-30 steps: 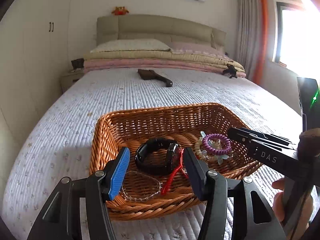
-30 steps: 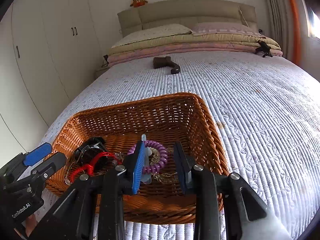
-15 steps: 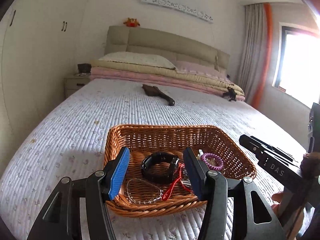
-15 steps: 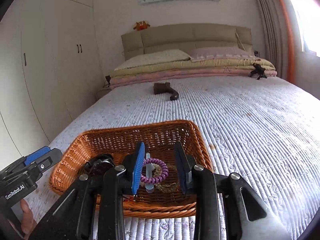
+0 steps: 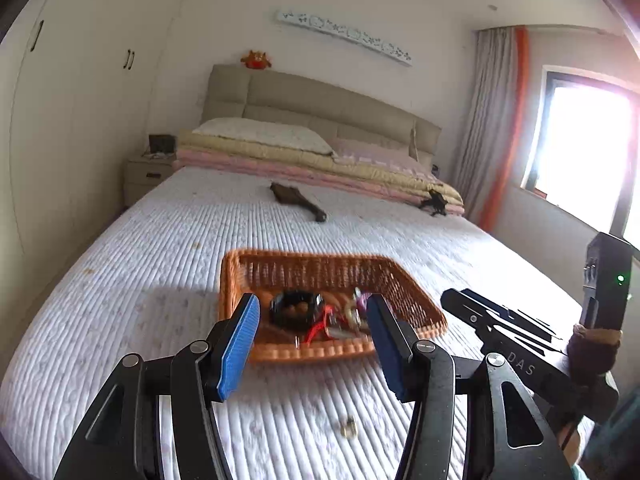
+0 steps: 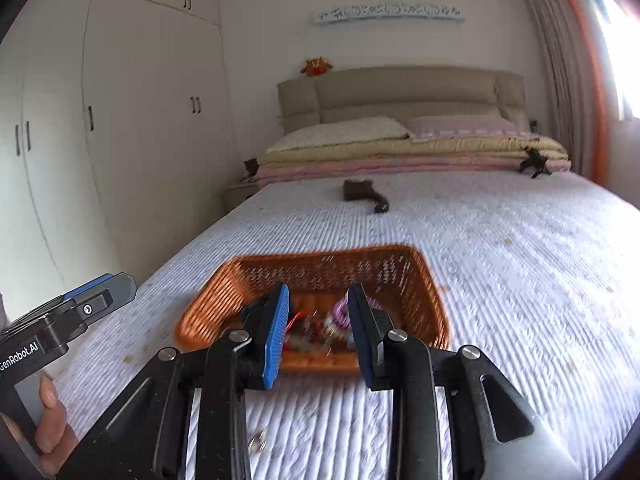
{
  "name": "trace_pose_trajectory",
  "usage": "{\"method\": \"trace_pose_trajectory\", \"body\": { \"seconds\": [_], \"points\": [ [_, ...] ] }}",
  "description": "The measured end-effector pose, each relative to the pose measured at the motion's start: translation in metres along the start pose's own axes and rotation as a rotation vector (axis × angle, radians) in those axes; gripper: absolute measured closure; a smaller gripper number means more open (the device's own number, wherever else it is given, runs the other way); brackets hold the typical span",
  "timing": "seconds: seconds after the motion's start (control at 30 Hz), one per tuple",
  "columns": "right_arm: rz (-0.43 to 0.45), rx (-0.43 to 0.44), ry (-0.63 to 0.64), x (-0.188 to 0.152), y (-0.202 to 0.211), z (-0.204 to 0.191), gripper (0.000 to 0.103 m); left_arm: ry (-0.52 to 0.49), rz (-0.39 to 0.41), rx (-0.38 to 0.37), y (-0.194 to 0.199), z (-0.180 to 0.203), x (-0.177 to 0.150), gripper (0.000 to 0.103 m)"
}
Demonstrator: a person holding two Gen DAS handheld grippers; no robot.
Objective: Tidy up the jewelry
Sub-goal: 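Move both open tools back over the keys and small gold ring on the bed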
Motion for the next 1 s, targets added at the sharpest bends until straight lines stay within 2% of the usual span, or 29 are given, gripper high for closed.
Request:
{"method": "trace_pose_trajectory", "body": {
  "seconds": [0.13, 0.23, 0.37, 0.47, 0.57, 0.73, 0.83, 1.0],
  "points": [
    [-0.097, 0.058, -0.082, -0.034, 0.017, 0.010, 0.070, 0.017, -0.074, 0.020, 0.031, 0.014, -0.042, 0.044],
    [-0.137, 0.047, -0.099, -0.059, 0.020, 0.018, 0.070, 0.037, -0.142, 0.043, 0.044, 0.026, -0.081, 0.044],
    [-0.180, 0.044, -0.113, -0.077, 0.017, 0.028, 0.070, 0.053, -0.236, 0.020, 0.045, 0.045, -0.120, 0.044],
    [-0.199, 0.078, -0.114, -0.079, 0.016, 0.031, 0.070, 0.085, -0.298, -0.011, 0.035, 0.054, -0.139, 0.044],
    [-0.219, 0.096, -0.102, -0.081, 0.010, 0.029, 0.070, 0.121, -0.340, -0.023, 0.021, 0.058, -0.147, 0.044],
    [-0.257, 0.106, -0.092, -0.085, 0.002, 0.025, 0.070, 0.110, -0.366, 0.050, 0.001, 0.057, -0.140, 0.044],
    [-0.288, 0.113, -0.073, -0.087, -0.004, 0.020, 0.070, 0.079, -0.385, 0.092, -0.005, 0.056, -0.138, 0.046],
    [-0.337, 0.111, -0.007, -0.092, -0.017, 0.001, 0.070, -0.018, -0.390, 0.177, 0.007, 0.037, -0.141, 0.049]
  ]
}}
Point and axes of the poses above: each gripper's, at about its wrist camera, not at the fingertips, and y roughly against the way its jaws point, z to its right, x to its top, the point moved 3 cm from there along -y, roughly the way its jaws point, and after that the axes turned 9 degrees about -y, right-handed, at the moved point
